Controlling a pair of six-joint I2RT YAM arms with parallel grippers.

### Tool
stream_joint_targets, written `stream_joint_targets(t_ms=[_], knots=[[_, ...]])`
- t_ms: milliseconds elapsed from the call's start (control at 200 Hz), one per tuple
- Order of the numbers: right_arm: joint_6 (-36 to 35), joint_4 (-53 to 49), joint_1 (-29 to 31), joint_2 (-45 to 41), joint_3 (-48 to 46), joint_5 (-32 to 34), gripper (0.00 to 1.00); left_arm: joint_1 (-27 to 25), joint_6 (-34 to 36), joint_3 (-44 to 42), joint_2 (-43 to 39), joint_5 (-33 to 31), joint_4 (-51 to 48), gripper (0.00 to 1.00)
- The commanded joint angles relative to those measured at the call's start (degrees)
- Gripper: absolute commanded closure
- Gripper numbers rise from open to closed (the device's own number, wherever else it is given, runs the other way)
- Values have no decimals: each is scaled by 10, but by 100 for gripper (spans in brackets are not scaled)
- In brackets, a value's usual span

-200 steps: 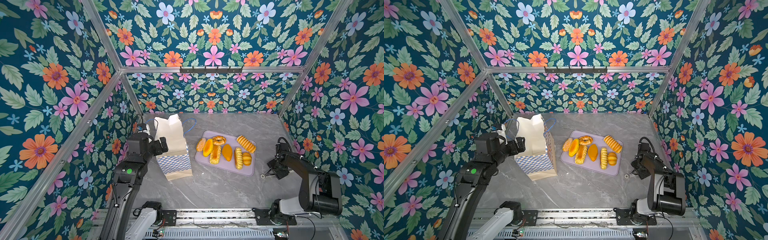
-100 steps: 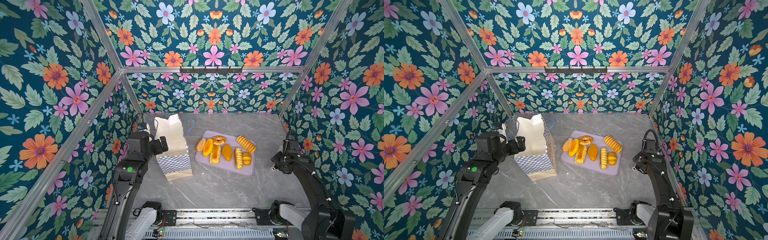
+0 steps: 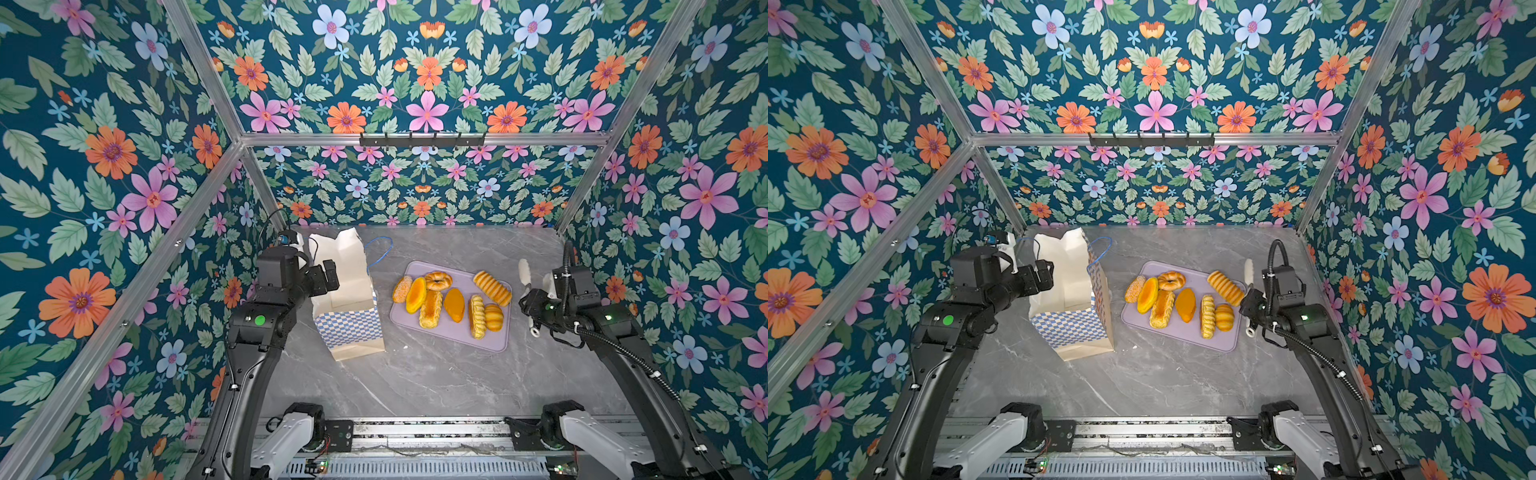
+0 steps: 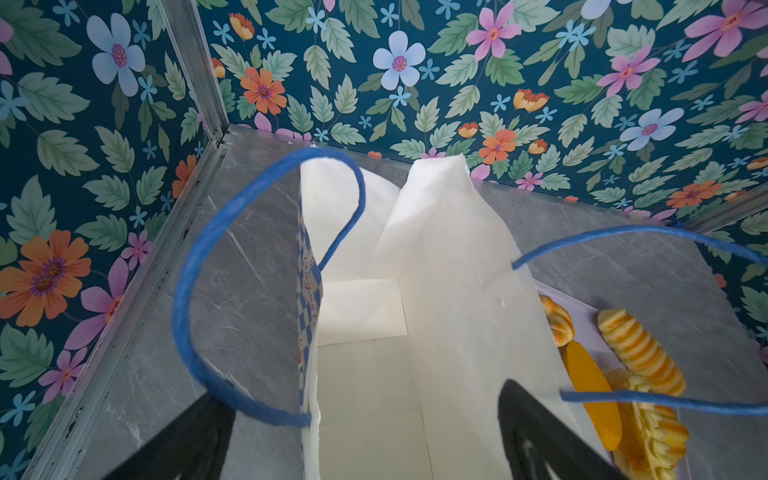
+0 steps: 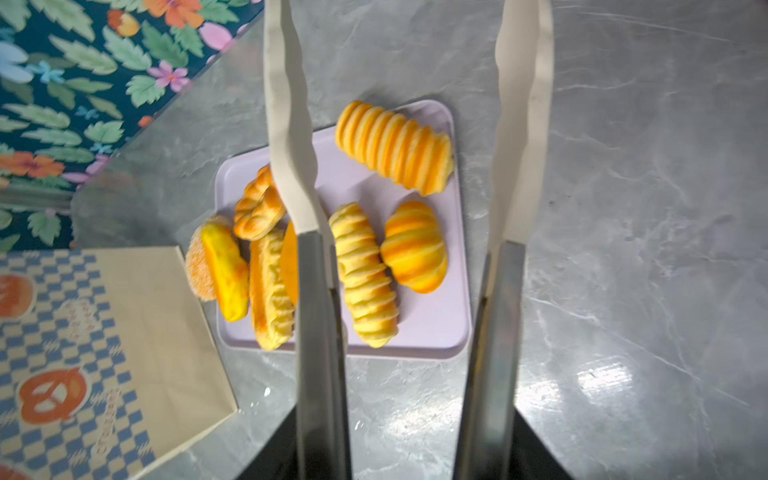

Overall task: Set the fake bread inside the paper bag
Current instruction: 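Move the tongs over the tray toward the ridged yellow bread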

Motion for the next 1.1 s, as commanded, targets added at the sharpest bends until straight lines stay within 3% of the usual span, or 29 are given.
stream_joint_targets(t_ms=[0,160,340,770,1095], knots=[[14,-23,58,27,38,-8,49,0,-5,20,-1,12,-31,1],[14,-98,166,93,120,30,51,0,-14,47,-7,18,-78,0],[-8,-173,222,140,177,49,50,0,-29,72,-23,2,-130,0],[-52,-237,231,147,161,109,50,0,-66,15,-34,-10,-180,1],[-64,-228,231,137,116,132,48,0,-69,-22,-28,-2,-188,11]])
